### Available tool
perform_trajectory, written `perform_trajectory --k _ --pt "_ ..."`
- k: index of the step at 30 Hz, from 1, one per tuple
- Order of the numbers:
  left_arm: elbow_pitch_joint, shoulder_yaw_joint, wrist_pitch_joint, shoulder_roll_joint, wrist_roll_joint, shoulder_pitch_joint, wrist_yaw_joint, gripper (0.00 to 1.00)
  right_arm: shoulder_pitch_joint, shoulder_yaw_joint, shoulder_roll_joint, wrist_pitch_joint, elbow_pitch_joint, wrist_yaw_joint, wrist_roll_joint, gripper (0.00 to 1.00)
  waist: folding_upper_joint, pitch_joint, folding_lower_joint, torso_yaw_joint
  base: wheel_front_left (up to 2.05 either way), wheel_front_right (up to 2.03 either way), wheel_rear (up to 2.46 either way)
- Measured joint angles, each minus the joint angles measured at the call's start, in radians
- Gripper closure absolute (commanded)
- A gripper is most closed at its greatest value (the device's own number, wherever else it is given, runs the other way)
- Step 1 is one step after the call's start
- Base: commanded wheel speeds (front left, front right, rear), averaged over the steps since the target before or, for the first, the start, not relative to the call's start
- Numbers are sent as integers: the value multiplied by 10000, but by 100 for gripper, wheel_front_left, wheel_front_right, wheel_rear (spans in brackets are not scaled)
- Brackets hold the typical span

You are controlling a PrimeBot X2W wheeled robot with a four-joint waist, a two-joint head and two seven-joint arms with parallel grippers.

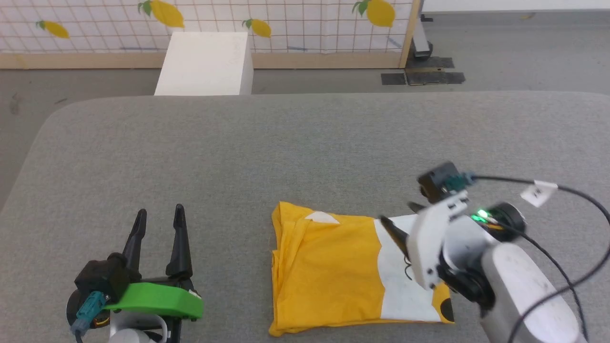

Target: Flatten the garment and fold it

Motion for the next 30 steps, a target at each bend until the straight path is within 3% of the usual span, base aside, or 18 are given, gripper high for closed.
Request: perform_trajectory --k 4,9,17,23,24,25,26,30 --pt "0 -50 0 0 13 -3 -19 0 1024 -1051 27 761 -518 0 -1070 0 0 21 0 -157 0 0 0" --pt "-2 -186 0 -2 17 -46 -31 0 1605 -1434 278 1267 -644 2 -1599 0 0 216 0 -105 0 0 0" --pt "-6 -203 0 -2 17 -148 -33 0 1678 -2242 571 1402 462 0 -2435 0 0 555 0 289 0 0 0" --pt "-17 -178 0 -2 17 -173 -42 0 1476 -2443 738 1425 980 -2 -2343 0 0 772 0 567 0 0 0" --pt "-15 -180 0 -2 15 -175 -42 0 1419 -2472 755 1513 1068 0 -2222 59 0 791 0 608 0 0 0" --pt "-12 -184 0 -2 15 -182 -42 0 1391 -2456 754 1546 1101 0 -2115 89 0 799 0 637 0 0 0" --pt "-4 -184 0 -2 13 -191 -42 0 1370 -2389 731 1542 1118 -2 -2031 100 0 799 0 668 0 0 0" --pt "15 -161 0 -2 2 -202 -42 0 1263 -1944 654 1469 1127 -4 -1618 100 0 709 0 665 0 0 0"
